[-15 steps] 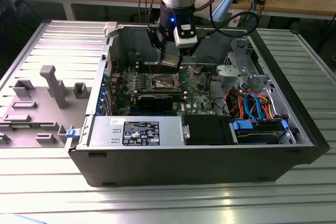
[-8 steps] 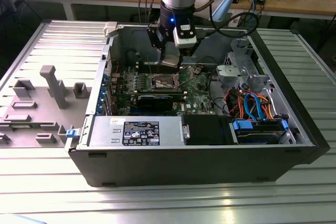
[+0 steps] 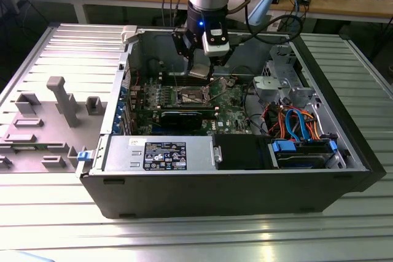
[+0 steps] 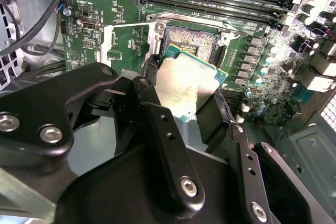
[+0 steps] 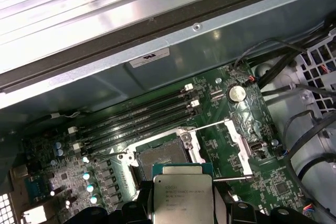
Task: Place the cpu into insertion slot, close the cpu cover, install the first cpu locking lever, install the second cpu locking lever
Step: 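Place the cpu into insertion slot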
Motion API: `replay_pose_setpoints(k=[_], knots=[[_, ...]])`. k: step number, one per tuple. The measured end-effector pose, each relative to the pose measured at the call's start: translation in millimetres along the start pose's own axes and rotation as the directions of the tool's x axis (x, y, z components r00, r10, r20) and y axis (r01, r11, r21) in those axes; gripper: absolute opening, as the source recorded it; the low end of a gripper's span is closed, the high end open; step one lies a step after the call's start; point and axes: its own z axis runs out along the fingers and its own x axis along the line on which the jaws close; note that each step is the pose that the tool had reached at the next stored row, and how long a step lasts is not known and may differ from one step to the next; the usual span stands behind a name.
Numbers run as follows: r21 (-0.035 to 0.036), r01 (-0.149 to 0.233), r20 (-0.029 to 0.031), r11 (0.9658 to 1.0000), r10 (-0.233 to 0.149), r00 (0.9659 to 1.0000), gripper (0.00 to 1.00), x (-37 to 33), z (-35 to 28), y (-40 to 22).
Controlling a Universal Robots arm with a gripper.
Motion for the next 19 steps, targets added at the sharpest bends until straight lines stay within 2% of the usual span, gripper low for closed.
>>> replay_pose_setpoints(k=[19], knots=[[-0.0004,-0.021,0.0018,0.9998,0.021,0.9998,0.55,0.0,0.7,-0.1]])
